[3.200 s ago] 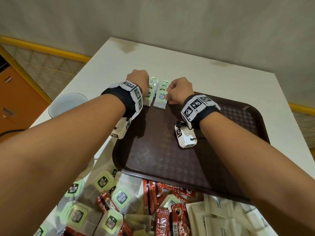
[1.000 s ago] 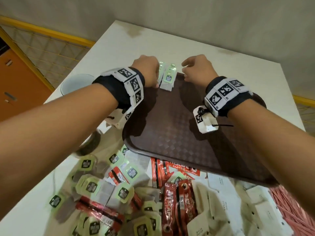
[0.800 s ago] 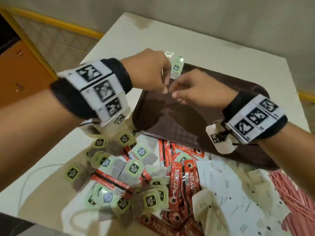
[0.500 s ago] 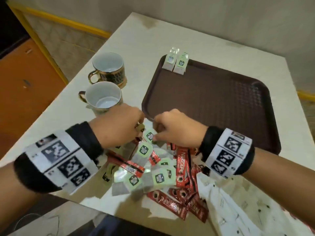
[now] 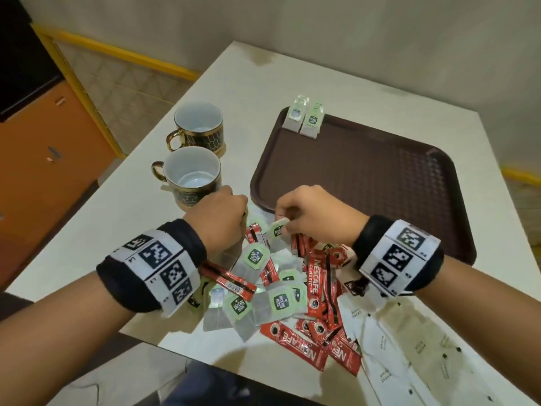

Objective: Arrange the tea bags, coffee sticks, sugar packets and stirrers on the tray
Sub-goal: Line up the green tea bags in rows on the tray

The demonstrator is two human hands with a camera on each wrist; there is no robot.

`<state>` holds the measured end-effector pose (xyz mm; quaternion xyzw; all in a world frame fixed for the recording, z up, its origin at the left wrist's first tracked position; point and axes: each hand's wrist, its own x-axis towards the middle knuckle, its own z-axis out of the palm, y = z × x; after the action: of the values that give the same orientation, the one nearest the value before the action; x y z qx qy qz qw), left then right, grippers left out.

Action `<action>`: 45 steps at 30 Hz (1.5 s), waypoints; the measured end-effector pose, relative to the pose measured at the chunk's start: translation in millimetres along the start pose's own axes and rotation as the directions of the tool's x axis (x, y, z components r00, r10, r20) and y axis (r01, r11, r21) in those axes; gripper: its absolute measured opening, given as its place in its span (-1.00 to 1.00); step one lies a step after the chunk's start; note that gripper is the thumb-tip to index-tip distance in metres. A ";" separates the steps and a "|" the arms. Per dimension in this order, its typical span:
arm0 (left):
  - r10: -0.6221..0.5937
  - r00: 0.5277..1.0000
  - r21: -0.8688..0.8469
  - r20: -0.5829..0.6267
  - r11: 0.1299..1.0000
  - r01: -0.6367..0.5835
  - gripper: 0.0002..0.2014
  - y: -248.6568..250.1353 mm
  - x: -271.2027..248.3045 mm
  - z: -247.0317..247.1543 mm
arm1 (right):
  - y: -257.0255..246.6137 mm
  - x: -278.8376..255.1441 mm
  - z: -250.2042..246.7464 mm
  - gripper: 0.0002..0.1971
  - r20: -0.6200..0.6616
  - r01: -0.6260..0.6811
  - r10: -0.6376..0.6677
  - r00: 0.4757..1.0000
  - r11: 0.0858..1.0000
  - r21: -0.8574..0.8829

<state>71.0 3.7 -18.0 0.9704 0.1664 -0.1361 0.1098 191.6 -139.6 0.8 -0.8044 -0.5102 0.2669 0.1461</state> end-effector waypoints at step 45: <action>0.058 0.990 -0.003 -0.129 0.998 -0.059 -0.73 31.0 278.2 -96.4 | 146.9 162.5 -101.7 -0.73 -0.368 -0.315 0.544 0.754 0.791 0.525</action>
<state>356.4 81.6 -5.9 0.9813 0.1452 -0.0691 0.1062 414.3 -53.9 -36.4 -0.8894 -0.1776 0.1813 0.3801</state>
